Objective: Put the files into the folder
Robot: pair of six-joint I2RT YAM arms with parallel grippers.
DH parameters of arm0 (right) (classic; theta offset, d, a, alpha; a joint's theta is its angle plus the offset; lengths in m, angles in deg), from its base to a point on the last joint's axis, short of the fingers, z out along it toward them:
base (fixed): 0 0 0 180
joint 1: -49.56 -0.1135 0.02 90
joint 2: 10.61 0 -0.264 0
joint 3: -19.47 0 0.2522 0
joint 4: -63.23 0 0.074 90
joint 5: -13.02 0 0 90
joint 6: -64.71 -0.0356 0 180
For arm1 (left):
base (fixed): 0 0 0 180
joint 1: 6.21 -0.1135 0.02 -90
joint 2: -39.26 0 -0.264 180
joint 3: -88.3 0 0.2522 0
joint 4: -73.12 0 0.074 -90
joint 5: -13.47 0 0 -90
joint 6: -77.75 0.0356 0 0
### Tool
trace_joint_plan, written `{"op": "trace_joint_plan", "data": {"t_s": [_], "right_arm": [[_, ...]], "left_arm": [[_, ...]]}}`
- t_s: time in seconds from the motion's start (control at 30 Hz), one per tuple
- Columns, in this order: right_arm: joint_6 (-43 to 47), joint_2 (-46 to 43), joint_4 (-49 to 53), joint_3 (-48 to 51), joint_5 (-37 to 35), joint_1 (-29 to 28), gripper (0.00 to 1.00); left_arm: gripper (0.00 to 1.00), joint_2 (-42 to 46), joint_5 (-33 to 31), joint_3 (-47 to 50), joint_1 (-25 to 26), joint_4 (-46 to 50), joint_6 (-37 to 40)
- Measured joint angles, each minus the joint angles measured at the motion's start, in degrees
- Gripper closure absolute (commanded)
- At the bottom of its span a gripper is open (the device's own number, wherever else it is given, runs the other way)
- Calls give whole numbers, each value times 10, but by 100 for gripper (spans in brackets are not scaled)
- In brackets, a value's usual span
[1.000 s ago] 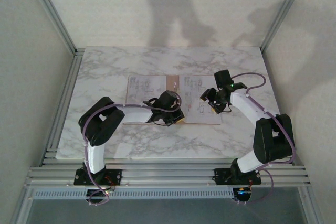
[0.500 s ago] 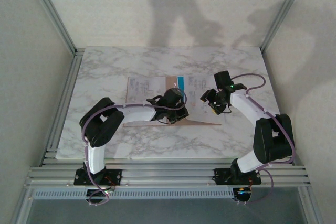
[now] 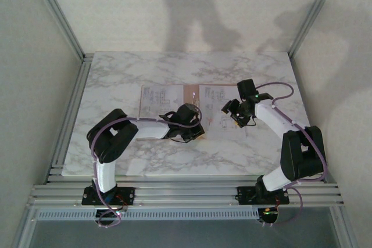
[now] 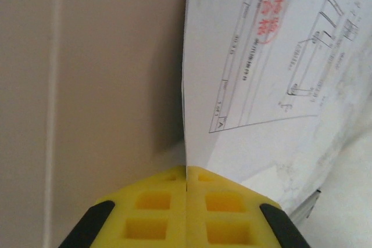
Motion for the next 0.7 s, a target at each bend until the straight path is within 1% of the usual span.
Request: {"op": "trace_joint_plan", "data": {"t_s": [0.17, 0.33, 0.7], "right_arm": [[0, 1, -2, 0, 0, 0, 36], [0, 1, -2, 0, 0, 0, 36], [7, 1, -2, 0, 1, 0, 36]], "left_arm": [[100, -1, 16, -8, 0, -6, 1], [100, -4, 18, -15, 0, -4, 1], [100, 0, -21, -10, 0, 26, 3]]}}
